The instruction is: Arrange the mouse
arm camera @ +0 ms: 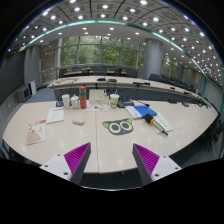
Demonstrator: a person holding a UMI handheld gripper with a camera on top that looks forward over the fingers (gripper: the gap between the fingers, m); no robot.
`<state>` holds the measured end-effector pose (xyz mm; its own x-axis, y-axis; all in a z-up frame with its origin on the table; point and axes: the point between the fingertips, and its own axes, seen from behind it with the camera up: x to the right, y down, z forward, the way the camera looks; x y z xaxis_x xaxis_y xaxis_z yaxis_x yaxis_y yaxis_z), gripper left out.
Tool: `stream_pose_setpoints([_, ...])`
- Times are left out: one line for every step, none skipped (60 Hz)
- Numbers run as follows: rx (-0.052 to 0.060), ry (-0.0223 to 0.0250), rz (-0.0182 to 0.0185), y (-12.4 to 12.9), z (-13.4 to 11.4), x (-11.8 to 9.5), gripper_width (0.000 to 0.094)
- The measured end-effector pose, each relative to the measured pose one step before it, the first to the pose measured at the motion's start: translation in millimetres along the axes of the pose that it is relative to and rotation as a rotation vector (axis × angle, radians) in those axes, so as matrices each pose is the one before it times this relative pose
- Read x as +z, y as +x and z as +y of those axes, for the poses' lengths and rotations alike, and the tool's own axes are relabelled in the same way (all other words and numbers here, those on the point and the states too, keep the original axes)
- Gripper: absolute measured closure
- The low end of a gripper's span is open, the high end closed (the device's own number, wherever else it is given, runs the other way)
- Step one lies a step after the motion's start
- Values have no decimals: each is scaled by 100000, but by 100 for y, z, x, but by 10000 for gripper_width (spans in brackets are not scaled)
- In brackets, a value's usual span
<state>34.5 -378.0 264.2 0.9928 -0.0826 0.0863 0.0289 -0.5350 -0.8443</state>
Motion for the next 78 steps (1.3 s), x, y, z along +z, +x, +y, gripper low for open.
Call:
stream_pose_setpoints([-23, -191, -205, -69, 56, 48, 81])
stream_pose_setpoints([-37, -154, -267, -99, 46, 94, 81])
stream_pose_setpoints([-65, -140, -260, -130, 48, 157, 82])
stream_pose_setpoints([-82, -135, -214, -172, 71, 217, 81])
stream_pose_setpoints([-131, -200, -139, -181, 89, 280, 81])
stream_pose_setpoints([-122, -265, -78, -258, 216, -149, 82])
stream_pose_setpoints([-101, -38, 8, -805, 260, 1247, 81])
stream_pose_setpoints([-156, -175, -161, -425, 170, 515, 81])
stream_pose_setpoints([-199, -302, -423, 76, 51, -257, 81])
stream_pose_setpoints([-179, -112, -356, -394, 151, 467, 82])
stream_pose_setpoints([-155, 1, -416, -398, 152, 511, 83])
stream_pose_setpoints([-152, 72, -486, -447, 185, 522, 82])
stream_pose_setpoints([-210, 89, -504, -441, 182, 550, 85])
stream_pose_setpoints([-297, -204, -733, 205, -60, 313, 85])
stream_pose_setpoints([-197, 56, -359, -830, 338, 652, 84])
stream_pose_setpoints([-270, 80, -283, -865, 304, 813, 83])
stream_pose_setpoints([-274, 60, -484, -573, 209, 654, 80])
stream_pose_setpoints([-252, 129, -664, -406, 152, 506, 79])
stream_pose_setpoints([-248, 245, -675, -631, 159, 758, 81])
stream_pose_setpoints([-206, 185, -696, -636, 141, 764, 79])
stream_pose_setpoints([-101, 123, -661, -655, 160, 811, 80])
stream_pose_setpoints([-48, 153, -653, -649, 105, 838, 82])
stream_pose_setpoints([-20, 331, -636, -806, 119, 666, 83])
stream_pose_setpoints([24, 313, -864, -628, -14, 1124, 83])
stream_pose_setpoints([-50, 320, -836, -687, 83, 894, 84])
stream_pose_setpoints([-131, 228, -743, -691, 83, 982, 83])
stream_pose_setpoints([-240, 259, -680, -710, 151, 851, 82])
stream_pose_setpoints([-324, 111, -561, -644, 69, 1032, 78])
stream_pose_setpoints([-352, 37, -449, -619, 87, 1077, 80])
stream_pose_setpoints([-316, 23, -255, -601, 164, 1136, 81])
stream_pose_setpoints([-496, -311, -183, -519, 108, 1117, 86])
stream_pose_setpoints([-436, -515, -30, -580, 41, 1146, 90])
stream_pose_setpoints([-367, -408, -158, -503, 52, 1115, 89])
stream_pose_setpoints([-233, -260, -169, -483, -19, 1091, 91])
stream_pose_setpoints([-70, -53, -124, -459, -75, 1100, 90])
stream_pose_setpoints([-20, 144, -164, -331, -58, 1061, 89])
stream_pose_setpoints([115, -15, -10, -374, -81, 1104, 90])
stream_pose_setpoints([223, -164, 92, -306, -62, 1088, 92])
stream_pose_setpoints([257, -286, 159, -287, -73, 1089, 92])
stream_pose_setpoints([192, -370, 141, -283, -63, 1087, 93])
stream_pose_setpoints([139, -263, 51, -229, -74, 1175, 92])
stream_pose_setpoints([217, -315, 134, -269, -187, 1032, 91])
stream_pose_setpoints([229, -175, 314, -298, -173, 1009, 91])
stream_pose_setpoints([239, -128, 275, -152, -213, 993, 90])
stream_pose_setpoints([208, -24, 363, -118, -209, 993, 91])
stream_pose_setpoints([130, -11, 448, -88, -214, 1016, 90])
stream_pose_setpoints([35, -139, 484, -64, -175, 967, 91])
stream_pose_setpoints([-43, -339, 336, 19, -154, 936, 91])
stream_pose_setpoints([-141, -447, 661, -108, -35, 972, 90])
stream_pose_setpoints([-50, -508, 304, 34, -107, 902, 90])
stream_pose_setpoints([-62, -230, 402, -1, -240, 882, 92])
stream_pose_setpoints([-83, -182, 496, -158, -32, 810, 90])
stream_pose_setpoints([-182, -186, 418, -81, -133, 788, 90])
stream_pose_setpoints([-299, -265, 347, -26, -149, 716, 90])
stream_pose_setpoints([-330, -305, 280, -7, -129, 668, 90])
stream_pose_setpoints([-263, -241, 297, 3, -160, 645, 89])
stream_pose_setpoints([-165, -169, 361, 14, -153, 614, 90])
stream_pose_setpoints([-172, -167, 424, 40, -178, 558, 90])
stream_pose_setpoints([-238, -382, 458, 154, -200, 314, 89])
stream_pose_setpoints([-147, -157, 228, -82, -116, 720, 90])
stream_pose_setpoints([-194, -90, 103, -6, -165, 431, 91])
stream_pose_setpoints([457, 785, -180, -77, -452, 422, 98])
stream_pose_setpoints([430, 319, 110, -21, -315, 389, 98])
stream_pose_setpoints([246, -237, 285, 34, -195, 371, 97])
stream_pose_setpoints([55, -381, 258, 33, -157, 367, 95])
stream_pose_setpoints([201, -27, 62, -19, -277, 360, 95])
stream_pose_setpoints([109, -126, -57, -77, -325, 301, 92])
stream_pose_setpoints([369, 135, -339, -35, -250, 283, 91])
stream_pose_setpoints([131, 32, 237, 32, -316, 407, 96])
stream_pose_setpoints([13, 11, 291, 70, -234, 292, 97])
stream_pose_setpoints([-115, 33, 297, 90, -233, 314, 97])
stream_pose_setpoints([-183, 5, 290, 67, -235, 284, 96])
stream_pose_setpoints([-190, 26, 291, 65, -253, 299, 95])
stream_pose_setpoints([-140, 54, 236, 30, -234, 320, 95])
stream_pose_setpoints([-62, -34, 102, 9, -201, 307, 96])
stream_pose_setpoints([-23, -156, 4, 2, -156, 330, 97])
stream_pose_setpoints([108, -334, -167, -44, -215, 231, 97])
stream_pose_setpoints([144, -165, -160, 13, -149, 302, 96])
